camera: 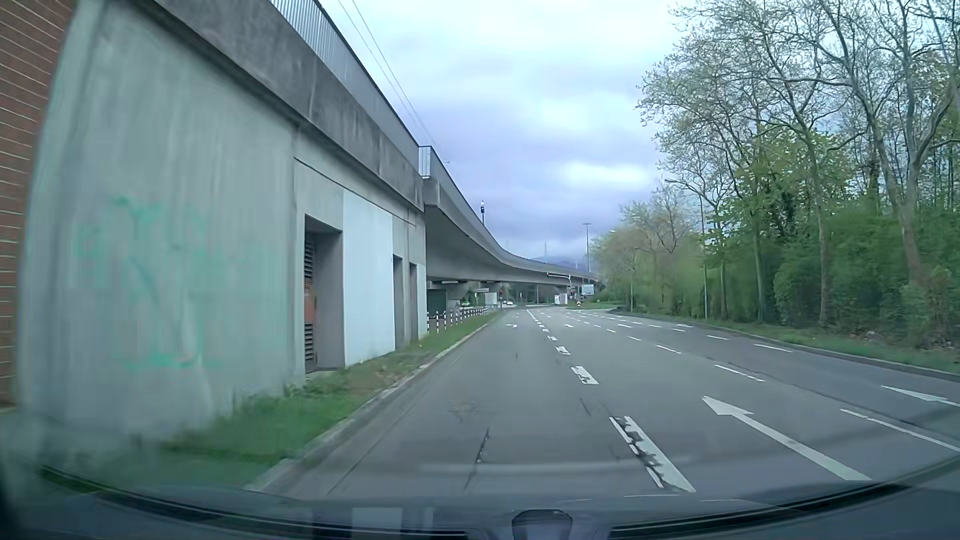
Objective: Follow the waypoints while adhering to traffic rules and regulations
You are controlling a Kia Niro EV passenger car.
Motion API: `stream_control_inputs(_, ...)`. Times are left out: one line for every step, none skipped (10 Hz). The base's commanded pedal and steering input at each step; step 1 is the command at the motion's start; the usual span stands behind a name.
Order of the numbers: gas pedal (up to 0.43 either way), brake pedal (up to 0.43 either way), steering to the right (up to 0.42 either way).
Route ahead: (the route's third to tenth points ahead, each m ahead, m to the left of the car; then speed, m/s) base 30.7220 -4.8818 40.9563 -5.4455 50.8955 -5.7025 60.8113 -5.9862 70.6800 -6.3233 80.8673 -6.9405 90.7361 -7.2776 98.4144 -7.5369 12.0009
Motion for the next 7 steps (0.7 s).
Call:
stream_control_inputs(0.0, 0.0, 0.006)
stream_control_inputs(0.0, 0.0, 0.006)
stream_control_inputs(0.0, 0.0, 0.006)
stream_control_inputs(0.0, 0.0, 0.006)
stream_control_inputs(0.0, 0.0, 0.006)
stream_control_inputs(0.0, 0.0, 0.006)
stream_control_inputs(0.0, 0.0, 0.006)
